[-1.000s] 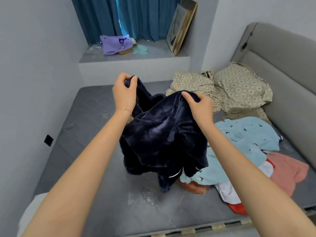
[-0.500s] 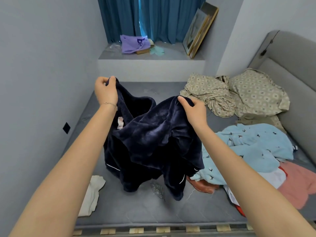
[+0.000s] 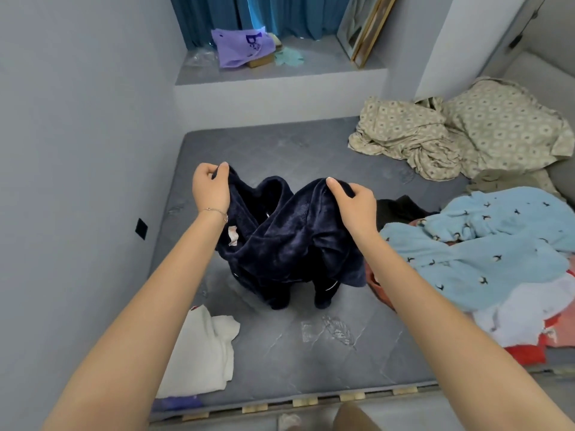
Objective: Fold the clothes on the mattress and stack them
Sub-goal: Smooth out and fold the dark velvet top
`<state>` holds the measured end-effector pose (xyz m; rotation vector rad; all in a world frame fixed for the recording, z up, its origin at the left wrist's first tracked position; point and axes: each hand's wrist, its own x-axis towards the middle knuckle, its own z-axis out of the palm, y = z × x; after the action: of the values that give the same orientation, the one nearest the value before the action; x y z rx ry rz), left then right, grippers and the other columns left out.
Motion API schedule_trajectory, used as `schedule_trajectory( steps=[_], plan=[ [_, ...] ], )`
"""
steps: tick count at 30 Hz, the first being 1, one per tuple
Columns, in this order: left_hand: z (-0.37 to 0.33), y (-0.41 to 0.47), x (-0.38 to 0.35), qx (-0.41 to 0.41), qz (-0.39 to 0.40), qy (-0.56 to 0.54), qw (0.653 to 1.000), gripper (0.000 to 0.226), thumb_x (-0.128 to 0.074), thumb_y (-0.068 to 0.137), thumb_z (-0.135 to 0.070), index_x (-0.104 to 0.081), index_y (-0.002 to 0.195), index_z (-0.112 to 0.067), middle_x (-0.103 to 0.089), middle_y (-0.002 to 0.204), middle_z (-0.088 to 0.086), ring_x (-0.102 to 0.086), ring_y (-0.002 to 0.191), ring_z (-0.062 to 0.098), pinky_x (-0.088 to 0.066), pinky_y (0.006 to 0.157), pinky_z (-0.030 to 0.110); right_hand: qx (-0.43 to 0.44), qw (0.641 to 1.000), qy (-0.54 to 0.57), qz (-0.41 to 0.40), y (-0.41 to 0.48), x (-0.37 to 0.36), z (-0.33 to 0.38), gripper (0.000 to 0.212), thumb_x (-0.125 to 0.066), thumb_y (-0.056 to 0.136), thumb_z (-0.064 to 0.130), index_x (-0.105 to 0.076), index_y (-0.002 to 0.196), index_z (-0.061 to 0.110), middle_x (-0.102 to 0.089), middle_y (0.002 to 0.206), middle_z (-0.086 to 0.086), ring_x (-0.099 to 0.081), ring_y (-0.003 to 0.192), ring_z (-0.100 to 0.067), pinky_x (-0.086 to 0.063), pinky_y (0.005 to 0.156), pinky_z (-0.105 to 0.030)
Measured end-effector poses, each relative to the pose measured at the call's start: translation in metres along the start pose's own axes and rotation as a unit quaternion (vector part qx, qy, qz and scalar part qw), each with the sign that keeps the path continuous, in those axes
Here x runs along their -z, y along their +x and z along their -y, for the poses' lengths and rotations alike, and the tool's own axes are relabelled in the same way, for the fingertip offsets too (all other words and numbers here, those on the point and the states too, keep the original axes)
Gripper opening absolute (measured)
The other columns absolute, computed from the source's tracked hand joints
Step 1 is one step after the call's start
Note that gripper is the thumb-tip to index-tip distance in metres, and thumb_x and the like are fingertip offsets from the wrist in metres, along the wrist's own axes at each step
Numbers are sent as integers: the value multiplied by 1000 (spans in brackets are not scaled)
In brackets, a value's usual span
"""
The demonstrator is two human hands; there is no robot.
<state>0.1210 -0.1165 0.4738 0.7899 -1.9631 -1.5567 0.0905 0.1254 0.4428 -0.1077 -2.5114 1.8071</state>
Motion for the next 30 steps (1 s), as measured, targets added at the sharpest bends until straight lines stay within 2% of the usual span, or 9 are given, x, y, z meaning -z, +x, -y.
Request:
schedule_trajectory(
  steps=[7,9,11,14,17,20,22,26,30],
  plan=[
    [73,6,-19,36,54,26,998,22,-55,95,-23,-45,76,-23,-48,80,-11,-49,80,9,-39,72,17,-89,995,-49,-16,0,-26,-83,49,-62,90,50,-54,67,7,-52,63,1,-47,62,-12,-41,65,-33],
    [100,5,-24,55,65,24,996,12,-56,94,-23,-47,86,-24,-49,81,-10,-49,76,7,-40,68,17,-102,993,-58,-20,4,-31,-110,39,-62,92,47,-60,71,13,-58,69,6,-54,69,-11,-43,70,-30],
    [131,3,-29,85,84,26,993,10,-55,95,-20,-47,95,-27,-49,81,2,-47,71,14,-42,68,22,-112,991,-75,-23,10,-37,-139,30,-61,93,43,-68,85,15,-65,82,6,-60,82,-14,-41,75,-26],
    [183,0,-40,143,115,36,982,14,-49,97,-12,-53,99,-26,-55,95,11,-52,84,24,-45,78,39,-133,985,-110,-12,22,-45,-187,29,-62,95,35,-71,109,12,-69,106,2,-62,103,-18,-42,86,-23],
    [237,-7,-49,180,137,67,972,18,-44,98,-8,-55,107,-18,-60,115,16,-59,104,34,-49,94,55,-149,970,-188,40,34,-50,-237,33,-62,95,28,-67,122,10,-66,122,-8,-59,116,-24,-44,101,-36],
    [284,-15,-56,181,164,100,965,25,-41,99,-4,-55,119,-10,-57,127,14,-56,117,32,-44,102,54,-153,952,-252,88,35,-55,-279,35,-62,95,23,-64,128,13,-63,122,-13,-57,116,-28,-44,101,-41],
    [309,-21,-60,203,159,99,961,28,-42,99,-6,-55,123,-12,-58,127,13,-56,117,29,-46,101,52,-147,939,-295,103,29,-58,-300,35,-63,94,19,-63,129,15,-58,122,-15,-53,116,-31,-43,101,-40],
    [339,-37,-67,262,124,55,955,26,-42,101,-11,-55,112,-31,-60,117,9,-61,109,25,-53,91,54,-113,935,-310,131,16,-69,-324,42,-66,92,17,-59,133,14,-50,130,-11,-41,126,-28,-32,104,-31],
    [347,-42,-68,292,101,43,950,13,-50,100,-22,-51,113,-20,-59,120,11,-59,113,26,-49,97,54,-88,939,-270,193,9,-85,-323,48,-67,92,21,-54,138,15,-47,138,-7,-38,133,-22,-25,108,-21]
  ],
)
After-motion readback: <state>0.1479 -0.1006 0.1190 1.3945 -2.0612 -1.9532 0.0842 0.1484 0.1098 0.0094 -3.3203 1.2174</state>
